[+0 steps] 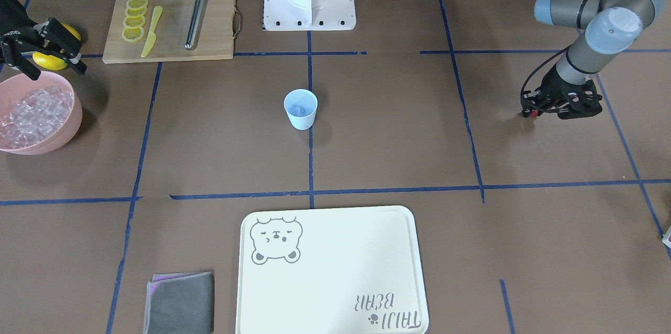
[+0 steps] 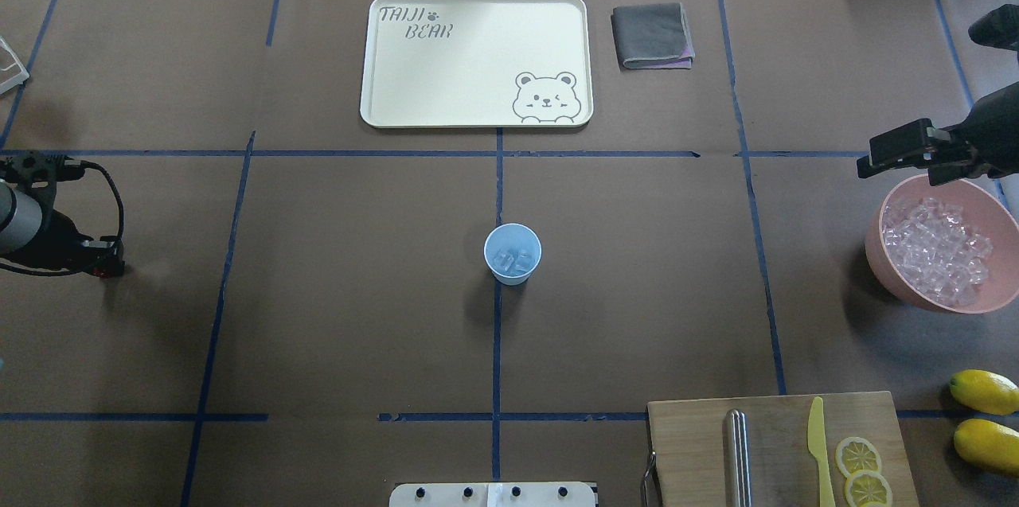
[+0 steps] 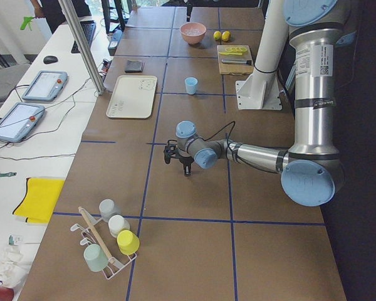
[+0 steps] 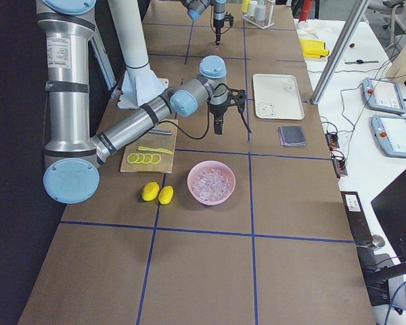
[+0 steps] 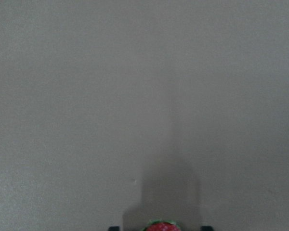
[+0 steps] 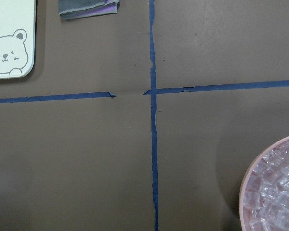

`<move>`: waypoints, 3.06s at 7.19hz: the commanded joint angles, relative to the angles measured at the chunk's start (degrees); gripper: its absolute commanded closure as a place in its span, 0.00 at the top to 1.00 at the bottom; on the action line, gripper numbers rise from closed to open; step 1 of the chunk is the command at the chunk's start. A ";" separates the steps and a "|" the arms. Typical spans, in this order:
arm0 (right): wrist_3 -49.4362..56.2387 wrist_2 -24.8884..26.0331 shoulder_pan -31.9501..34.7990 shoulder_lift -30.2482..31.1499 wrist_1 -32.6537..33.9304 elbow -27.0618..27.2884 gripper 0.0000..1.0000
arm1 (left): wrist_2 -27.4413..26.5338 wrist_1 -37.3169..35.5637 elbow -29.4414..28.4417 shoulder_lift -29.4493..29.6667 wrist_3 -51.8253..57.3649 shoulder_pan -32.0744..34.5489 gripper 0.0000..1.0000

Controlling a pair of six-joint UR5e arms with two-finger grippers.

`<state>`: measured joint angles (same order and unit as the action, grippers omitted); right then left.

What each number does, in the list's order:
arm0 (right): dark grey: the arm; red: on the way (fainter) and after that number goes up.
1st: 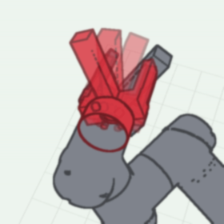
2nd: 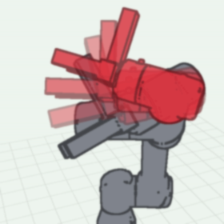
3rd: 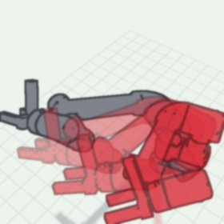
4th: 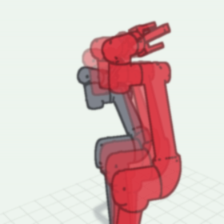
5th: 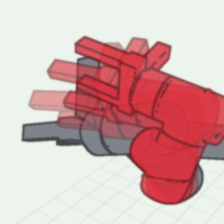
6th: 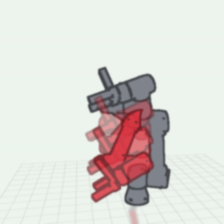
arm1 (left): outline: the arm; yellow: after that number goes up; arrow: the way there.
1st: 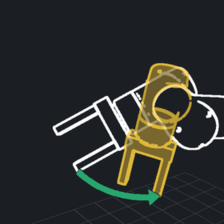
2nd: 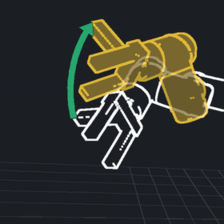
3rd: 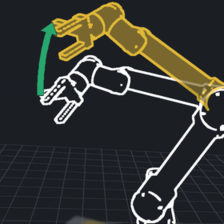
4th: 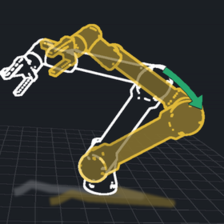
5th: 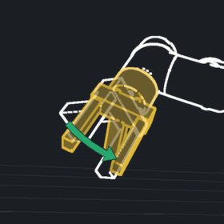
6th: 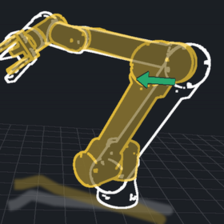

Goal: Put ice and strawberries in cup

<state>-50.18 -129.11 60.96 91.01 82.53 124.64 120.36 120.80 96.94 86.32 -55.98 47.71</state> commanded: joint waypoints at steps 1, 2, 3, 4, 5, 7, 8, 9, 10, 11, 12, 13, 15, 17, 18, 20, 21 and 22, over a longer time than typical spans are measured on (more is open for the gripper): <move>0.00 0.00 0.39 -0.13 0.00 0.69 0.99 | 1.70 -0.65 3.58 3.57 -4.62 0.01 0.00; 0.35 0.00 1.70 -0.04 0.09 0.78 0.99 | 3.63 -1.09 4.65 9.07 -10.93 0.01 0.00; 4.18 -1.13 3.45 1.00 0.17 0.61 0.99 | 4.69 -1.10 4.84 16.44 -19.87 -0.34 0.00; 9.09 -1.49 5.21 3.36 0.18 0.35 0.99 | 4.18 -1.10 4.23 23.30 -28.83 -6.43 0.00; 12.88 -1.49 6.97 5.73 0.09 0.00 0.99 | 3.48 -1.18 3.62 28.50 -35.10 -10.84 0.00; 21.68 -1.58 10.14 9.61 0.17 -0.88 0.99 | -6.66 -1.10 2.47 35.55 -36.83 -18.84 0.00; 21.71 -1.58 10.15 9.71 0.09 -1.23 0.99 | -10.38 -0.75 -0.23 38.89 -36.75 -20.54 0.00; 21.71 -1.49 10.15 9.71 0.09 -1.24 0.99 | -11.11 -0.48 -2.43 41.45 -36.57 -20.90 0.02; 21.79 -1.49 10.15 9.71 0.09 -1.32 0.99 | -11.12 -0.39 -2.80 42.34 -36.39 -21.17 0.07; 21.79 -1.49 10.15 9.71 0.09 -1.33 0.99 | -11.20 -0.39 -2.89 43.22 -36.39 -21.17 0.08; 21.79 -1.58 10.15 9.71 0.09 -1.24 0.99 | -11.38 -0.39 -2.89 43.58 -36.31 -21.17 0.13; 21.79 -1.49 10.15 9.71 0.09 -1.32 0.99 | -11.38 -0.31 -2.98 43.41 -36.30 -21.08 0.46; 21.79 -1.49 10.15 9.71 0.09 -1.32 0.99 | -13.82 0.66 -2.98 43.41 -36.22 -20.99 0.50; 21.79 -1.58 10.15 9.71 0.09 -1.41 0.99 | -13.84 0.66 -2.98 43.32 -36.22 -20.73 0.61; 21.79 -1.49 10.15 9.71 0.09 -1.33 0.99 | -13.84 0.66 -2.98 43.23 -36.22 -20.47 0.67; 25.54 -1.58 12.33 9.80 0.61 -2.54 0.99 | -6.88 0.05 -0.97 40.53 -35.87 -13.57 0.75; 29.92 -1.67 14.78 9.71 0.88 -4.47 0.99 | 0.15 -0.13 0.95 36.42 -31.69 -8.13 0.75; 33.36 -2.02 18.02 9.54 0.97 -6.84 0.99 | 4.14 -0.39 4.89 30.55 -24.60 -3.72 0.75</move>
<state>-21.11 -130.84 75.61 100.71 83.29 120.28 118.71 120.72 98.18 122.71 -87.06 38.52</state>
